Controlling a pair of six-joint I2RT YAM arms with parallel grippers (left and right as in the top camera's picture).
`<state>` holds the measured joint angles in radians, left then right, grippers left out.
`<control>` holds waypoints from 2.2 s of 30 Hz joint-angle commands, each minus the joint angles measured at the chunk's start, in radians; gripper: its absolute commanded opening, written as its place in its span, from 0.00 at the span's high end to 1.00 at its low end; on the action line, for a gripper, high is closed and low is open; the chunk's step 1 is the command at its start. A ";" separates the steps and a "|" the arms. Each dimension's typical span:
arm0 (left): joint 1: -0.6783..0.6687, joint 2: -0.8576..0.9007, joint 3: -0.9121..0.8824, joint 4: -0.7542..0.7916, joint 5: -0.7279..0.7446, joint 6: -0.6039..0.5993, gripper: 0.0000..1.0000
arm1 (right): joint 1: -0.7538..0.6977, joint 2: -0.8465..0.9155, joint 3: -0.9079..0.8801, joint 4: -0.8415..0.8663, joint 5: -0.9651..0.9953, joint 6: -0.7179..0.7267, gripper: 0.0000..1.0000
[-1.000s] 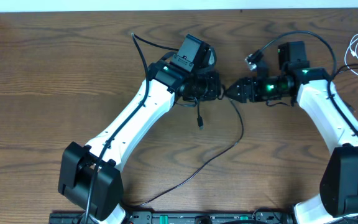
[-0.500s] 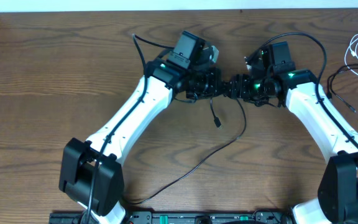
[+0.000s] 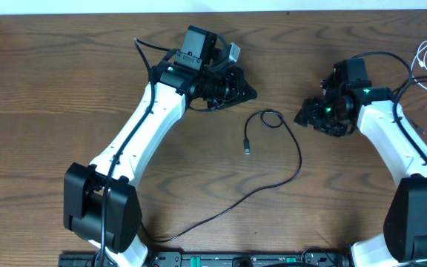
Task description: Untangle cables
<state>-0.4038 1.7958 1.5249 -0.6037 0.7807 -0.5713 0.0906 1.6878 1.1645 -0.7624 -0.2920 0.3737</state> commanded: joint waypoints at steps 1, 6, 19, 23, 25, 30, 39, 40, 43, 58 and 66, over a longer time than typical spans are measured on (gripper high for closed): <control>-0.002 -0.013 0.008 -0.019 -0.034 0.039 0.92 | -0.004 0.001 -0.003 0.016 -0.045 -0.084 0.37; -0.036 -0.011 0.005 -0.072 -0.254 0.040 0.93 | -0.003 0.001 -0.003 0.055 -0.087 -0.090 0.37; -0.025 -0.002 0.002 -0.050 -0.443 0.197 0.93 | -0.002 0.001 -0.160 0.055 -0.162 -0.216 0.45; -0.025 -0.002 0.002 -0.039 -0.443 0.249 0.93 | 0.008 0.001 -0.238 0.139 -0.161 -0.226 0.47; -0.025 -0.002 0.002 -0.034 -0.443 0.250 0.93 | 0.010 0.001 -0.270 0.185 -0.159 -0.226 0.49; -0.026 0.000 0.002 -0.029 -0.442 0.250 0.93 | 0.016 0.001 -0.335 0.285 -0.159 -0.226 0.60; -0.030 0.003 0.002 -0.028 -0.442 0.250 0.93 | 0.042 0.001 -0.360 0.356 -0.163 -0.225 0.99; -0.030 0.003 0.002 -0.031 -0.441 0.249 0.93 | 0.042 0.000 -0.360 0.364 -0.182 -0.226 0.99; -0.032 0.003 0.002 -0.049 -0.415 0.249 0.93 | 0.040 -0.016 -0.349 0.381 -0.283 -0.259 0.99; -0.050 0.003 0.002 -0.121 -0.205 0.040 0.58 | 0.040 -0.348 -0.293 0.377 -0.395 -0.257 0.99; -0.056 0.021 0.001 -0.115 -0.277 -0.113 0.58 | 0.040 -0.373 -0.293 0.379 -0.395 -0.212 0.99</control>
<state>-0.4557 1.7962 1.5249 -0.7208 0.5331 -0.6056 0.1295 1.3262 0.8585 -0.3843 -0.6662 0.1314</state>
